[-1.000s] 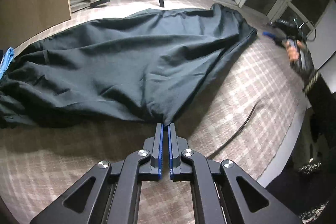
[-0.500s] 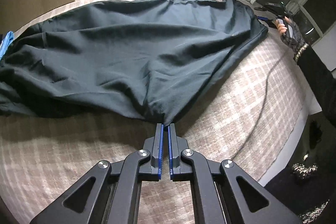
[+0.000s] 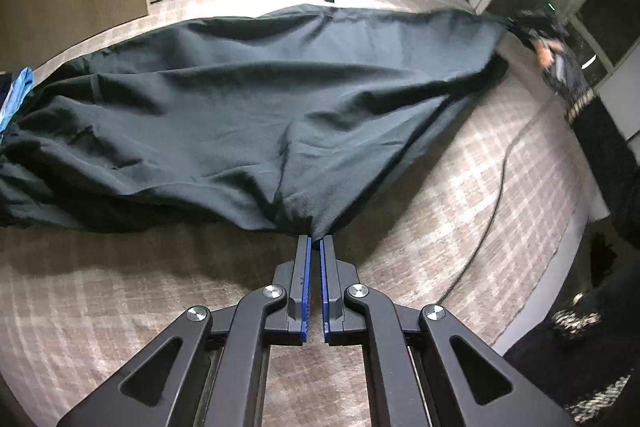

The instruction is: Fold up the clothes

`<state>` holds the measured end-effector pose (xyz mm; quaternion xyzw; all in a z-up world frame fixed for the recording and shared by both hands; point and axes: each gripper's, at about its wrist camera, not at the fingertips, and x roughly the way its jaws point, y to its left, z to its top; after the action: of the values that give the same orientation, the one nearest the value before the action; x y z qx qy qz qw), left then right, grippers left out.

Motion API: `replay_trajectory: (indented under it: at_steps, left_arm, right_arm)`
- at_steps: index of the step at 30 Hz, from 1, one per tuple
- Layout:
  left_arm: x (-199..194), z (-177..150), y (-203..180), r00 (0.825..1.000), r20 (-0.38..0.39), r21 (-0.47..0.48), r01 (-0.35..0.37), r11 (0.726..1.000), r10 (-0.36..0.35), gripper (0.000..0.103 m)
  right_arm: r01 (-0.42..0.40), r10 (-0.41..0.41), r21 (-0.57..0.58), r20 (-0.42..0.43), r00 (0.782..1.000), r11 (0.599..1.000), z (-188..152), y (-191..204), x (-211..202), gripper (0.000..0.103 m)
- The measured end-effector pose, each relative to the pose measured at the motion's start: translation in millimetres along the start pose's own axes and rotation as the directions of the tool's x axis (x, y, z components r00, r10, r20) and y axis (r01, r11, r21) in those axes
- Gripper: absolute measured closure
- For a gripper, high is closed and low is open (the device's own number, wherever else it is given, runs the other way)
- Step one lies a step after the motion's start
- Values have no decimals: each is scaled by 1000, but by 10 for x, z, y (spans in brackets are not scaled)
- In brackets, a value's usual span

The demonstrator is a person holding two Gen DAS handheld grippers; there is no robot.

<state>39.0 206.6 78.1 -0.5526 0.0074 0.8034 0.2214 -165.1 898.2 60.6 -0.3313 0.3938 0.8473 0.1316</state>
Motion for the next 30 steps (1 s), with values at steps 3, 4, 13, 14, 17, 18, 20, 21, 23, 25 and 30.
replay_trajectory:
  at_steps: [3,4,13,14,17,18,20,21,23,25,30]
  left_arm:
    - [81,-74,24,1000,-23,3,13,1000,-13,100]
    - [122,-103,36,999,-36,3,21,1000,-21,100]
    - [265,-249,-15,992,-123,69,-8,998,17,101]
    - [278,-278,-11,989,-149,68,-11,998,21,100]
    - [124,-335,49,990,-142,31,7,999,-3,100]
    - [31,-346,75,992,-126,16,17,1000,-15,99]
    - [-159,-337,147,997,-82,3,1,1000,-1,96]
    - [-221,-296,225,998,-60,-8,-18,1000,17,94]
    - [-342,-214,383,998,-17,-34,-54,998,54,92]
    - [-378,-119,566,997,16,-78,-70,994,72,92]
    - [-177,195,658,996,67,-86,-54,995,60,92]
  right_arm:
    - [105,-105,-10,-31,994,994,-83,-249,54,95]
    - [148,-149,-18,-50,988,989,-115,-339,110,95]
    - [248,-255,-69,-125,959,966,-211,-544,187,80]
    - [261,-270,-90,-102,958,961,-207,-485,105,78]
    - [234,-244,-163,-39,969,958,-249,-226,-149,78]
    - [209,-217,-189,-23,976,960,-277,-120,-233,78]
    - [147,-159,-253,-31,987,956,-385,133,-276,78]
    - [111,-130,-295,-46,990,949,-467,293,-253,78]
    - [45,-87,-386,-93,992,921,-674,644,-109,78]
    - [-31,-60,-482,-173,983,875,-946,1056,163,78]
    - [-229,-35,-633,-376,926,740,-1645,1986,883,78]
